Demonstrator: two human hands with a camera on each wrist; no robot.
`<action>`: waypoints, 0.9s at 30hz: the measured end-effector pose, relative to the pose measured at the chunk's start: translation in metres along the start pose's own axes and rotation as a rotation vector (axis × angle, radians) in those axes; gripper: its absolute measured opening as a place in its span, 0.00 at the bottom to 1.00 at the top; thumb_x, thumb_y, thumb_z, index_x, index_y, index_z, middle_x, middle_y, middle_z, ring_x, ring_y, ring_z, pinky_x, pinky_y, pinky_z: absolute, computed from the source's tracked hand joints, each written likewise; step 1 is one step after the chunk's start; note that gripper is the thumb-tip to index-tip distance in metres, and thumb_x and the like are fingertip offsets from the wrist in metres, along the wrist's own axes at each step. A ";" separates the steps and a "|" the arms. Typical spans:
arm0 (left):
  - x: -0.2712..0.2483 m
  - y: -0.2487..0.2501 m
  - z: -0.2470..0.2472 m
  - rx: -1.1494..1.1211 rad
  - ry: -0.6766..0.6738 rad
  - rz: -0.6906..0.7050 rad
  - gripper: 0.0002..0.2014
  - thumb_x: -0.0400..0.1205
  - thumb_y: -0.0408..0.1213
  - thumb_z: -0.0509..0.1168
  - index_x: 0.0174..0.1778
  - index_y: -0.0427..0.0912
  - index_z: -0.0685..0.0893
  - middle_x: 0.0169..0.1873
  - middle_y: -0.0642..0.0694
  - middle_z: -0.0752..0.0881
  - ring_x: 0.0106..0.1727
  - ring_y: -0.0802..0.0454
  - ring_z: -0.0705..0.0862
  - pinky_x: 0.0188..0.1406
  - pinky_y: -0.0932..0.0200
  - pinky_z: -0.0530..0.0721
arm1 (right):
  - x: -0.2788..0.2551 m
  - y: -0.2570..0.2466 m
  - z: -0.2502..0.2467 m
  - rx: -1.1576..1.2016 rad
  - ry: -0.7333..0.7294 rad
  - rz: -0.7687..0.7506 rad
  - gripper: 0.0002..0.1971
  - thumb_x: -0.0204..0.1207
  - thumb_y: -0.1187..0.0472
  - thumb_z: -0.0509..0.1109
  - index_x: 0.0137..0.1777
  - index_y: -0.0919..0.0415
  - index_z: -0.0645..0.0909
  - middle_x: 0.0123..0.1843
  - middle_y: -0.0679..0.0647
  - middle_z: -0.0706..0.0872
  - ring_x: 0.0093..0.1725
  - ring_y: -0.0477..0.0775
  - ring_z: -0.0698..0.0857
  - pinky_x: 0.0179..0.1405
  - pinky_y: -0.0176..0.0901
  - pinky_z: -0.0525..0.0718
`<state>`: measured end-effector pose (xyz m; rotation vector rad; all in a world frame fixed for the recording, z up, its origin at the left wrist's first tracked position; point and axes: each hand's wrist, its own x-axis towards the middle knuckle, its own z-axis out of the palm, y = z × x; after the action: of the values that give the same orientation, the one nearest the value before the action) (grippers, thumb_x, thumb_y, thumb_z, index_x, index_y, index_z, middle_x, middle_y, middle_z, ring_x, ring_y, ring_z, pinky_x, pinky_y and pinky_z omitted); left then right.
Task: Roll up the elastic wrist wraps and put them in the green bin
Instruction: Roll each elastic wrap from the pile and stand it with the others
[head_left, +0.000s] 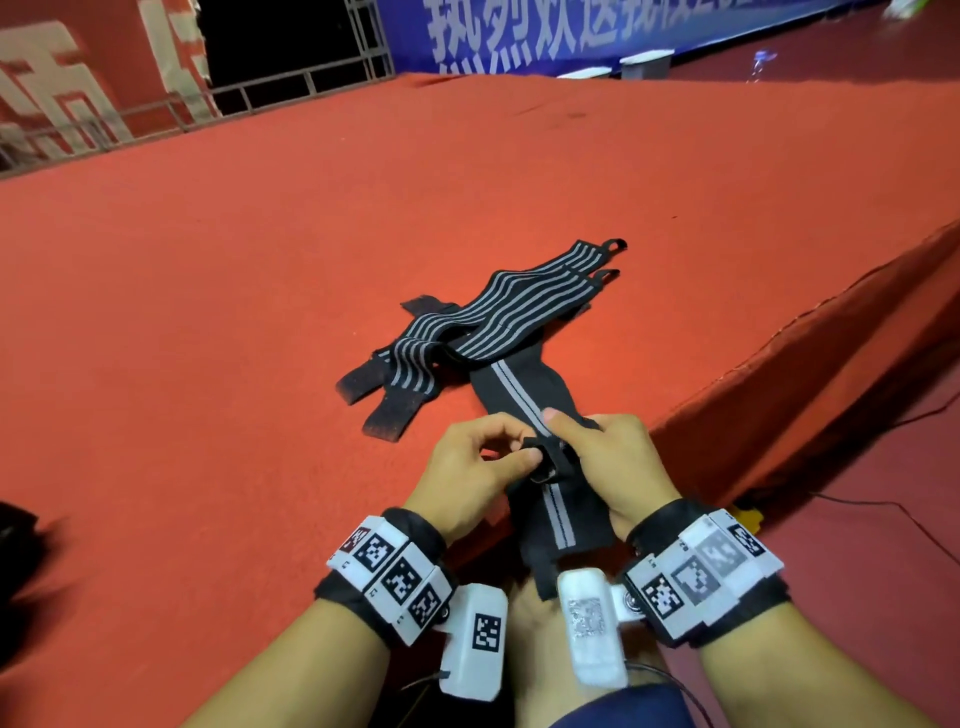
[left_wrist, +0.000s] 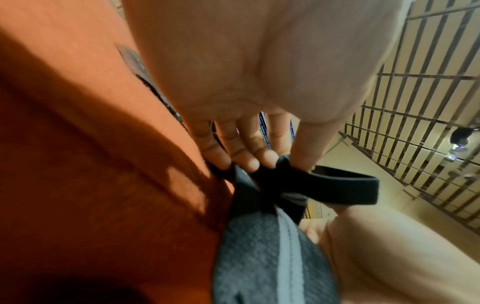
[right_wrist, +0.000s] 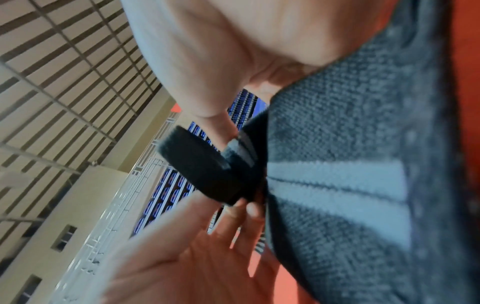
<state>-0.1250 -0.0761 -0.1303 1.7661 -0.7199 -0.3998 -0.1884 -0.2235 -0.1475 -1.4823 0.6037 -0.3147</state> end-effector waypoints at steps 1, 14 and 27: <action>-0.001 0.000 -0.003 0.007 -0.026 0.001 0.03 0.76 0.34 0.74 0.42 0.39 0.88 0.36 0.51 0.83 0.36 0.56 0.81 0.41 0.57 0.80 | -0.001 -0.003 0.003 0.067 -0.032 -0.008 0.20 0.69 0.48 0.80 0.39 0.69 0.89 0.39 0.69 0.91 0.42 0.71 0.92 0.48 0.73 0.89; 0.059 0.009 -0.049 -0.052 0.166 -0.117 0.12 0.87 0.43 0.66 0.62 0.43 0.87 0.55 0.53 0.90 0.53 0.66 0.86 0.55 0.68 0.81 | 0.004 -0.038 0.029 0.125 -0.087 -0.381 0.13 0.65 0.63 0.70 0.39 0.75 0.76 0.33 0.70 0.78 0.35 0.55 0.74 0.33 0.61 0.76; 0.062 0.027 -0.054 -0.199 0.205 -0.028 0.17 0.92 0.31 0.52 0.66 0.19 0.76 0.32 0.34 0.79 0.35 0.76 0.82 0.43 0.74 0.79 | -0.013 -0.101 0.025 0.436 -0.245 -0.601 0.10 0.62 0.73 0.64 0.40 0.63 0.84 0.39 0.65 0.80 0.39 0.61 0.77 0.40 0.48 0.77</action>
<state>-0.0528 -0.0813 -0.0820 1.6024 -0.4926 -0.2938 -0.1686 -0.2045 -0.0461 -1.2211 -0.1220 -0.6715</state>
